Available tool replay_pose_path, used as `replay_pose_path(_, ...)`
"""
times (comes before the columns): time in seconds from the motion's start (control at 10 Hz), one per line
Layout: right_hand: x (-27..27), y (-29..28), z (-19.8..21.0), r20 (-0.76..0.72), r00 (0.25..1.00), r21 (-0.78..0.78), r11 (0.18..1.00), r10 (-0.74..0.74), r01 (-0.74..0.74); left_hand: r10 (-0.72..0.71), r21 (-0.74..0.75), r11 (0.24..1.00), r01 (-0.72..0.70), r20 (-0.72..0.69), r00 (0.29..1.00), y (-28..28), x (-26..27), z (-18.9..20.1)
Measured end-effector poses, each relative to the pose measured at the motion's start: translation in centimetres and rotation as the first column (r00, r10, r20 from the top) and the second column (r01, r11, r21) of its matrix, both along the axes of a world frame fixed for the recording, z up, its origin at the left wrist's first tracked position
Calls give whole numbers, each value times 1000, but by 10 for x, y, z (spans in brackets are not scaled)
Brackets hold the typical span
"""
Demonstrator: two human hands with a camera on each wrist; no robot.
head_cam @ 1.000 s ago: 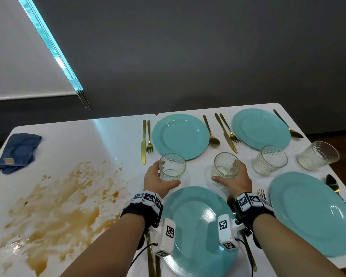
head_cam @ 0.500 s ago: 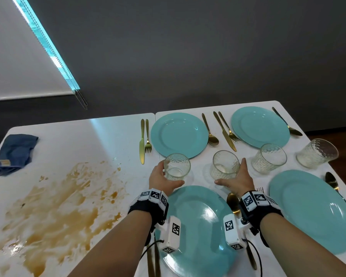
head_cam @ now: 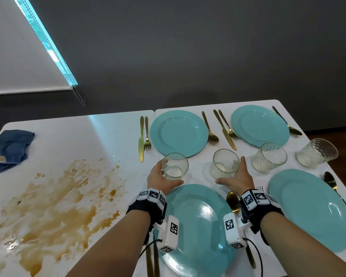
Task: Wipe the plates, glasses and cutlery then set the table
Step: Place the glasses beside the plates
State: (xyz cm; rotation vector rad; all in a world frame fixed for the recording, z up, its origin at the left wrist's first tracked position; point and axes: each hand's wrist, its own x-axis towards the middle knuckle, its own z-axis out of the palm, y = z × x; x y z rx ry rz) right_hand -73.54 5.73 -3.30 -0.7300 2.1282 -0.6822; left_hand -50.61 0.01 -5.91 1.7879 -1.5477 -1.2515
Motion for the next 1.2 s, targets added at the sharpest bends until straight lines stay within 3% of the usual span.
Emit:
replay_pose_path(0.3,0,1,-1,9,1000,0,1000,-3,3,-29,38,999,30,-29,999,-3,2,1)
replay_pose_path(0.5,-5,3,-4,46,999,-8,1000,-10,11,-112,125,987,101,84,990,-3,6,9)
replay_pose_path(0.8,-6,7,12,52,998,-45,998,-41,43,-73,175,984,24,284,956,-11,36,38)
replay_pose_path(1.2,30,32,69,7,996,-171,981,-90,90,-91,67,995,80,176,980,2,102,93)
